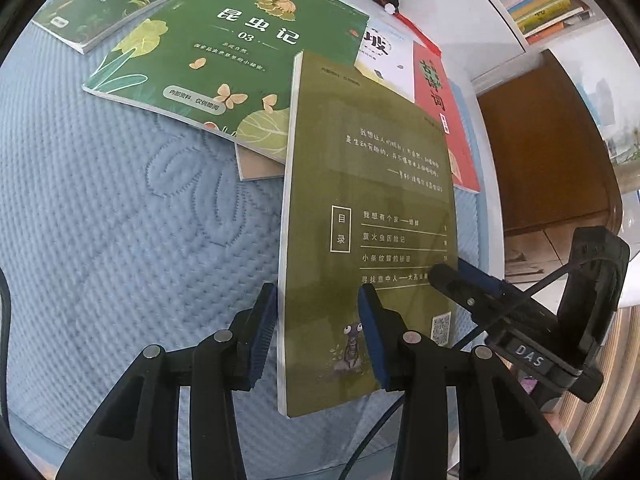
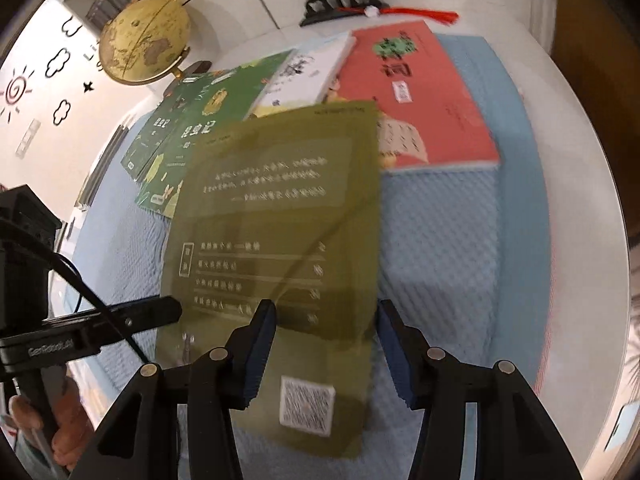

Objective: Organize books

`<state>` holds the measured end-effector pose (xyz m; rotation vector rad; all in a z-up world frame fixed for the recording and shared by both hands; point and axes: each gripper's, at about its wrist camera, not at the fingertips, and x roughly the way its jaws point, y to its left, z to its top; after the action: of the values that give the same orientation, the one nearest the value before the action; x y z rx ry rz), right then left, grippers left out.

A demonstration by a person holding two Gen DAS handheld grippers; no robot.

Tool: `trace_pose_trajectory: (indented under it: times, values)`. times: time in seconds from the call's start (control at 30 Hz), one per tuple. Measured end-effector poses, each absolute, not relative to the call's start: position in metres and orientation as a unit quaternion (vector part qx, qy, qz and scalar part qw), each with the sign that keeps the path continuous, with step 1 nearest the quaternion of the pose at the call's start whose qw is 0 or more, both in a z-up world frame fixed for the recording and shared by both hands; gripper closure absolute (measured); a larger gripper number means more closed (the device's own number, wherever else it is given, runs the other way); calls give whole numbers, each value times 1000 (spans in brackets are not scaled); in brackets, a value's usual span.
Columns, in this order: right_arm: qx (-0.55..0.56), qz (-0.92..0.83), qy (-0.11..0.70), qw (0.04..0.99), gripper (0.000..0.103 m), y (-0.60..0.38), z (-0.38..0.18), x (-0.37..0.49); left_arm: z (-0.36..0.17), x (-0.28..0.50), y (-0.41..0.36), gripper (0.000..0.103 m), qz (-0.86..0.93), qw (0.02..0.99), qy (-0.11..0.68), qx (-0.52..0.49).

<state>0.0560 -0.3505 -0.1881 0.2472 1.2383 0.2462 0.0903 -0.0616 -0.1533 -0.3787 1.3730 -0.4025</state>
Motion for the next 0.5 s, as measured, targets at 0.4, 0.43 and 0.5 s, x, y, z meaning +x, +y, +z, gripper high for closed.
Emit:
trace_pose_trajectory:
  times: [0.4,0.43,0.5]
  values:
    - [284,250,529,760,50,-384,-148,41,-157,78,-41,66,-192,733,618,-211]
    - [306,268,525,748,50,-385,-149,43,-158,76,-37,66,-193,730,618,-219]
    - [326,266,532,735,50,-381,-160,48,-159,73,-30,66,-195,725,618,-235]
